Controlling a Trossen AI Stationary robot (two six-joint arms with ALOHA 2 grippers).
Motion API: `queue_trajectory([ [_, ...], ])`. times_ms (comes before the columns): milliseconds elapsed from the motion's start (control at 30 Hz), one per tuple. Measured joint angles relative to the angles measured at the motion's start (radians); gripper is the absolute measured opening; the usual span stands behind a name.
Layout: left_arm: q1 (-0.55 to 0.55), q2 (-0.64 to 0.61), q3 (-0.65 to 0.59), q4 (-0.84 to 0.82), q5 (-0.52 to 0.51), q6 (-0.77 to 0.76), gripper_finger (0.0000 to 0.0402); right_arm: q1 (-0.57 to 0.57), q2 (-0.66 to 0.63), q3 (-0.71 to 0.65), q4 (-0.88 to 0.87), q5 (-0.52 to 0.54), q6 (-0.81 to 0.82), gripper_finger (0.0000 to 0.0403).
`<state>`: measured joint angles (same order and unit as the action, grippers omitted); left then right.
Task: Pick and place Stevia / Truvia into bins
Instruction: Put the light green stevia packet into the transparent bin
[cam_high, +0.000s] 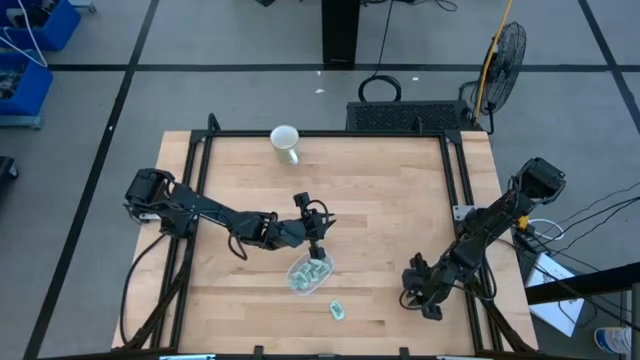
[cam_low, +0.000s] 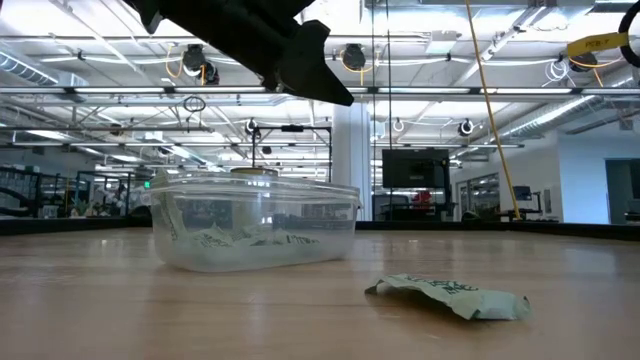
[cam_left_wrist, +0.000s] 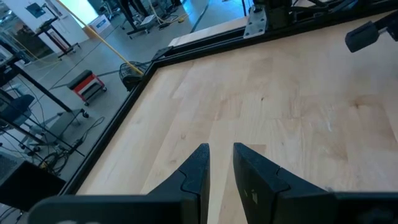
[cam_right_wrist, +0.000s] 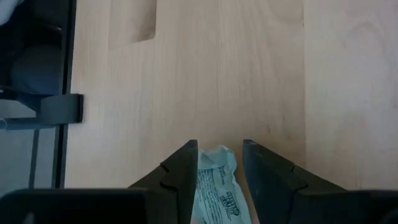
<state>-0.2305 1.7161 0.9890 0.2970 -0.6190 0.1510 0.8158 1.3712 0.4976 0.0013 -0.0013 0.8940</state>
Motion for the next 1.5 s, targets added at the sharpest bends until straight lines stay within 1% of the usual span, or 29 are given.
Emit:
queue_trajectory([
  [67, 0.000, 0.000, 0.000, 0.000, 0.000, -0.008, 0.0077, 0.000, 0.000, 0.000, -0.004, -0.008, -0.002, 0.0123],
  [167, 0.000, 0.000, 0.000, 0.000, 0.000, -0.027, 0.0077, 0.010, -0.001, 0.001, -0.009, -0.047, -0.017, 0.0123],
  [333, 0.000, 0.000, 0.000, 0.000, 0.000, -0.025, 0.0077, 0.029, -0.001, 0.001, -0.013, -0.049, -0.047, 0.0114],
  [533, 0.000, 0.000, 0.000, 0.000, 0.000, -0.025, 0.0076, 0.031, 0.000, 0.001, -0.017, -0.050, -0.051, 0.0073],
  [733, 0.000, 0.000, 0.000, 0.000, 0.000, -0.025, 0.0077, 0.031, 0.001, 0.000, -0.021, -0.056, -0.097, 0.0009],
  [800, 0.000, 0.000, 0.000, 0.000, 0.000, -0.025, 0.0076, 0.031, 0.002, 0.000, -0.017, -0.051, -0.107, 0.0005],
  [933, 0.000, 0.000, 0.000, 0.000, 0.000, -0.025, 0.0076, 0.016, 0.002, -0.001, 0.026, 0.057, -0.105, 0.0003],
  [1067, 0.000, 0.000, 0.000, 0.008, 0.009, -0.016, 0.0076, -0.027, 0.002, -0.001, 0.070, 0.215, -0.104, 0.0002],
  [1167, 0.000, -0.001, 0.000, 0.024, 0.013, 0.073, 0.0076, -0.085, 0.002, 0.001, 0.131, 0.311, -0.119, 0.0001],
  [1233, -0.006, -0.010, 0.000, -0.001, -0.016, 0.163, 0.0077, -0.133, 0.002, 0.019, 0.164, 0.365, -0.132, 0.0001],
  [1300, -0.014, -0.025, 0.000, -0.041, -0.092, 0.216, 0.0077, -0.190, 0.002, 0.057, 0.179, 0.392, -0.196, 0.0001],
  [1333, -0.021, -0.037, 0.000, -0.074, -0.142, 0.214, 0.0076, -0.219, 0.002, 0.080, 0.183, 0.394, -0.251, 0.0001],
  [1400, -0.036, -0.062, 0.000, -0.145, -0.229, 0.165, 0.0077, -0.273, 0.009, 0.138, 0.183, 0.396, -0.387, 0.0001],
  [1433, -0.046, -0.078, 0.000, -0.198, -0.254, 0.130, 0.0076, -0.299, 0.021, 0.171, 0.193, 0.397, -0.457, 0.0001],
  [1500, -0.070, -0.123, 0.000, -0.324, -0.264, 0.062, 0.0077, -0.352, 0.051, 0.227, 0.219, 0.396, -0.582, 0.0001],
])
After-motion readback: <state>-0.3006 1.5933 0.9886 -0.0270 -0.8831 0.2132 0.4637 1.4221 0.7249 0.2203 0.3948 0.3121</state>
